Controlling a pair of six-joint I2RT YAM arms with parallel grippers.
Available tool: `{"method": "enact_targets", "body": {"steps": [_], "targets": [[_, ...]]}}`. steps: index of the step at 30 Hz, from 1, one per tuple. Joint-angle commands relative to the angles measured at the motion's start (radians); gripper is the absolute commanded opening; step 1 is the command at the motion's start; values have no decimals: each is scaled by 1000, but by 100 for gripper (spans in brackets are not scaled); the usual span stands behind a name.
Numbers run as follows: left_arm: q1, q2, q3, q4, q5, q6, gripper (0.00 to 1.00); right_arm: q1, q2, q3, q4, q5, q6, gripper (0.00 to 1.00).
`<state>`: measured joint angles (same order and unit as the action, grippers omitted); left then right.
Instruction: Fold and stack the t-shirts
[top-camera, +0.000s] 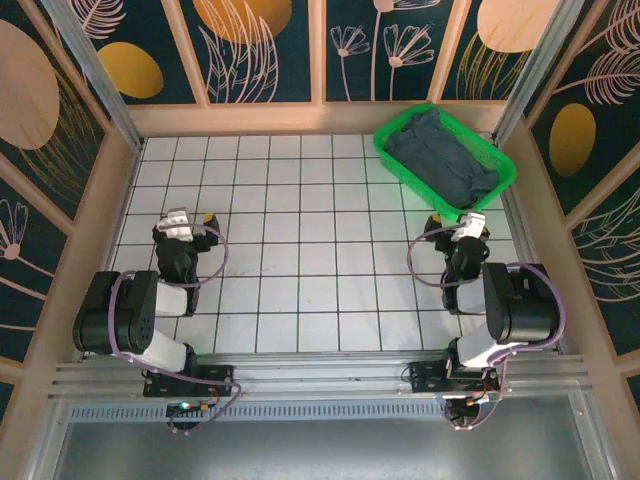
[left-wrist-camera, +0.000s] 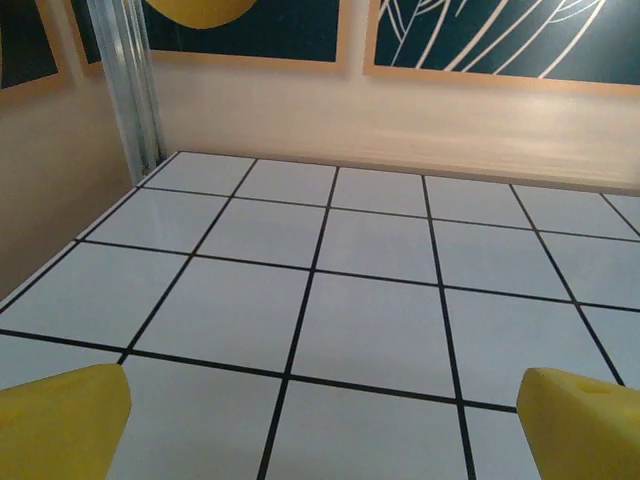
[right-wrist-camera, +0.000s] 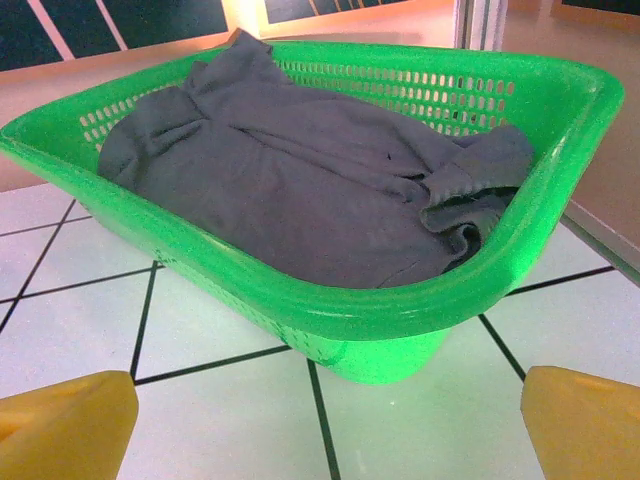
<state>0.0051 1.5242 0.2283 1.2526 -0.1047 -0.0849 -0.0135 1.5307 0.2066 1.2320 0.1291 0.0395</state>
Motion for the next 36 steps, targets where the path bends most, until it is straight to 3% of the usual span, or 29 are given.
{"method": "enact_targets", "body": {"steps": [1,21,26,30,32,33,34,35,36], "targets": [[-5,-9,14,2,6,10,99,-6,6,9,47,-16,8,99],[-6,-7,16,1,7,11,99,-6,5,5,55,-16,7,99],[-5,-21,8,9,-17,1,99,36,-118,78,-163,29,-34,99],[-10,-165,102,-280,-121,-20,99,91,-281,115,-239,137,-53,99],[-27,-265,168,-349,-176,-26,99,121,-369,241,-369,209,-35,99],[-39,-301,200,-361,-209,-31,99,118,-382,352,-500,232,44,99],[-43,-328,267,-390,-252,-96,99,94,-373,514,-764,252,232,99],[-43,-337,362,-501,-373,-273,99,60,-335,691,-1040,237,402,99],[-42,-334,474,-744,-461,-489,99,40,-290,823,-1222,283,539,99]]}}
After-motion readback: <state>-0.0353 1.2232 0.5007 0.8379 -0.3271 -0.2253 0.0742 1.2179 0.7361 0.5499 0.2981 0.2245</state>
